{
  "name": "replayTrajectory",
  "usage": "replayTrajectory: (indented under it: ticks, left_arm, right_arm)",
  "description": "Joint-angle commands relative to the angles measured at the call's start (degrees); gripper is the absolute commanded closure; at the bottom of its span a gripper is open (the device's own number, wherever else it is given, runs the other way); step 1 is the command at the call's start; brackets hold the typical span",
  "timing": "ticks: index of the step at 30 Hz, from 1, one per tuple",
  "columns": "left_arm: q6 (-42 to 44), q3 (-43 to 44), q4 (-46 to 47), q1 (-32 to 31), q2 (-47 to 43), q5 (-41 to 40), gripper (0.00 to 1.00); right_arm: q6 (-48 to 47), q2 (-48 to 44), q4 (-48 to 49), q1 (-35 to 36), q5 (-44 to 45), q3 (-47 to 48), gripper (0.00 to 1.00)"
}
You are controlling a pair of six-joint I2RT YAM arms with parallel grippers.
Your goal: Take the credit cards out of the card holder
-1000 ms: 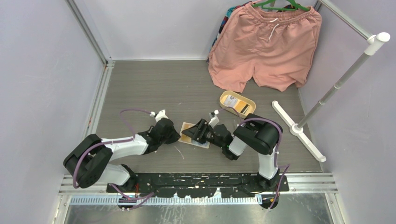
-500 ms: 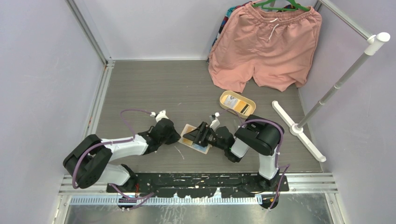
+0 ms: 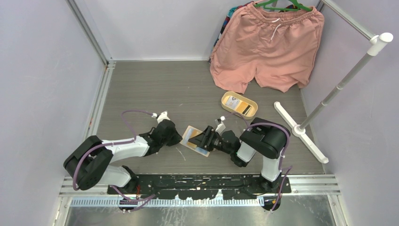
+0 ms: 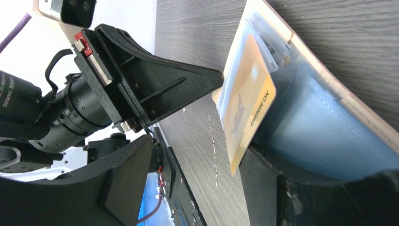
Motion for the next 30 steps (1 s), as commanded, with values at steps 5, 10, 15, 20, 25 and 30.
replayTrajectory:
  ticks: [5,10,15,20,25,30]
  left_arm:
    - [0.5,-0.4,-2.2,-0.3,0.8,-0.2,1.0]
    - [0.4,-0.5,-2.2,-0.2,0.8,-0.2,1.0]
    - [0.4,-0.7,-2.4,-0.2,0.5,-0.2,1.0]
    - [0.4,-0.7,-2.7,-0.2,0.2,-0.3,1.0]
    - [0.5,-0.8,-2.8,-0.2,0.1,-0.3,1.0]
    - [0.5,-0.9,-3.0,-0.2,-0.2,-0.3,1.0]
  right_arm:
    - [-1.1,-4.1,3.0,-0.8,-0.6,-3.0,0.29]
    - [-1.1,-3.8,3.0,-0.9,-0.6,-3.9,0.33]
    - [-1.6,-3.5,3.0,-1.0,-0.1,-4.1,0.54]
    - [-1.6,-3.7,3.0,-1.0,0.3,-4.5,0.66]
    - [-1.8,-3.8,3.0,-1.0,0.3,-5.5,0.77]
    - [-1.6,-3.8,3.0,-1.0,0.3,-6.7,0.85]
